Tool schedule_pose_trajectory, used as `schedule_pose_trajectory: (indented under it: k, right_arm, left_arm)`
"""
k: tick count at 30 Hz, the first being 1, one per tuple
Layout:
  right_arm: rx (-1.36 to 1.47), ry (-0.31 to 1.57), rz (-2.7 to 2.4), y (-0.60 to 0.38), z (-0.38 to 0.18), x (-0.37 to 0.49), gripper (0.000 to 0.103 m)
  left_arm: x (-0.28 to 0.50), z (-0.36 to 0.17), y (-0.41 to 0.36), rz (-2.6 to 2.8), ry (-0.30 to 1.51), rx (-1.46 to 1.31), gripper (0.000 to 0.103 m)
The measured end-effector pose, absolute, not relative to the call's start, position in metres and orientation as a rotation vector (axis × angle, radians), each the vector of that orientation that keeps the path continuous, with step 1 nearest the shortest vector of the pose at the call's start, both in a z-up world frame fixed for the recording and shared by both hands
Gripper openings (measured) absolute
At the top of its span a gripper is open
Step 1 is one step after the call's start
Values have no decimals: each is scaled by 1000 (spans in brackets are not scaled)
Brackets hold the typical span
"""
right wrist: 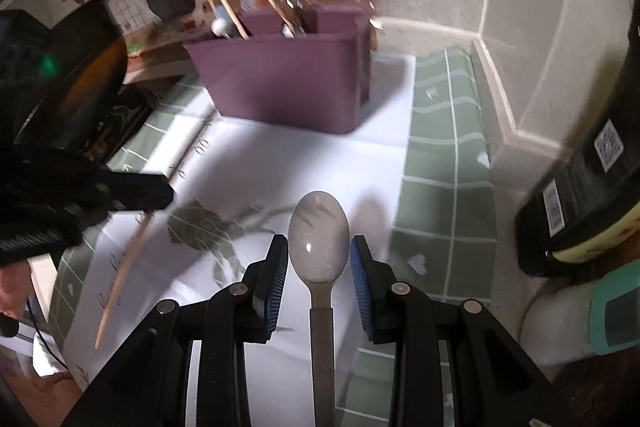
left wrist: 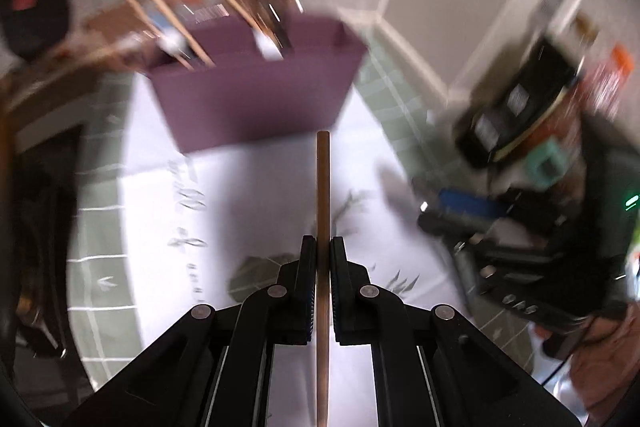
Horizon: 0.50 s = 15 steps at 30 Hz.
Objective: Organize utensils
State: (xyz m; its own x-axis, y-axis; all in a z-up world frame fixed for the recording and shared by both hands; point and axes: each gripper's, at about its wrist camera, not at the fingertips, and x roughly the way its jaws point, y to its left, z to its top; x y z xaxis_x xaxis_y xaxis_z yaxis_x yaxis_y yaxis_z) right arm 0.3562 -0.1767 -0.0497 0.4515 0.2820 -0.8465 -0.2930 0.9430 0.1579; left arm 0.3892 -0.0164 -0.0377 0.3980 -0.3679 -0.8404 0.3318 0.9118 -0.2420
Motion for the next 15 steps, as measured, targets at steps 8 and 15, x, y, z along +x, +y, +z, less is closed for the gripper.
schedule_pose_trajectory:
  k: [8,15]
  right_arm:
    - [-55,758,385,-144,62,361,28]
    - [-143,499,366,-123,181,386,27]
  left_arm:
    - [375,77,51,-394,776,-162,6]
    - [389,188,62,-293,392,-154,7]
